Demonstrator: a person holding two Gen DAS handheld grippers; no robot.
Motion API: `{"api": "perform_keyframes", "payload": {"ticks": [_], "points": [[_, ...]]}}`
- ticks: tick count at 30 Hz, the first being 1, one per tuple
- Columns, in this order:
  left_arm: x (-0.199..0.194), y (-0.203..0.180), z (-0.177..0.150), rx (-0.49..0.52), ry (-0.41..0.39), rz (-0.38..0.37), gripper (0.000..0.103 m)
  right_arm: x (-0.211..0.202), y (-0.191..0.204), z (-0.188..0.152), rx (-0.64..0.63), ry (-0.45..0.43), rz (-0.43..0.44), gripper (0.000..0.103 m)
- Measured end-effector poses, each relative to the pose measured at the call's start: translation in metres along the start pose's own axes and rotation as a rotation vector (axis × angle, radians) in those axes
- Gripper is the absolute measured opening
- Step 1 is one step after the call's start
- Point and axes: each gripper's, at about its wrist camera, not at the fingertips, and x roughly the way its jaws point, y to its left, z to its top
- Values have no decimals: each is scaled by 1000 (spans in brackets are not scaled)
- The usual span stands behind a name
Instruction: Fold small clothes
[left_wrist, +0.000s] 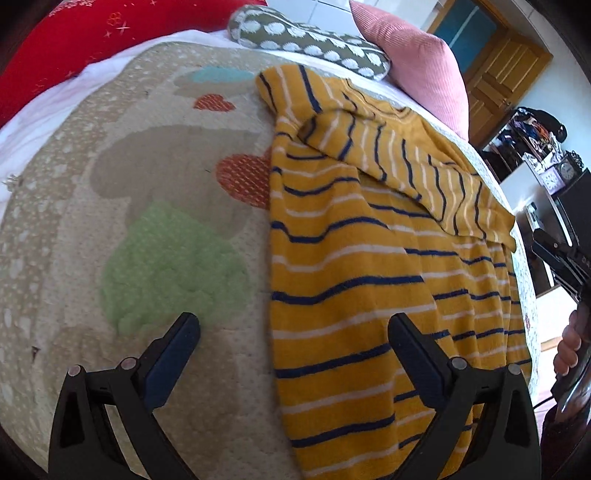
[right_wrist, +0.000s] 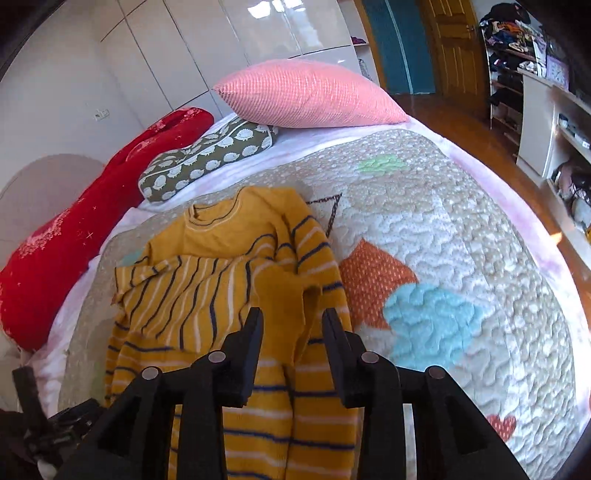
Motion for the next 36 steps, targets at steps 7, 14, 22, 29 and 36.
{"api": "perform_keyframes", "payload": {"ticks": [7, 14, 22, 29, 36], "points": [[-10, -7, -4, 29, 32, 40, 11, -31, -28, -70, 60, 39, 21, 50], [-50, 24, -12, -21, -15, 178, 0, -27, -22, -104, 45, 97, 66, 45], [-70, 27, -41, -30, -27, 99, 31, -36, -63, -99, 103, 74, -143, 9], [-42, 0, -56, -25, 26, -7, 54, -81, -80, -89, 175, -31, -221, 14], [-42, -23, -73, -26, 5, -92, 73, -57, 3, -140, 36, 140, 182, 44]]}}
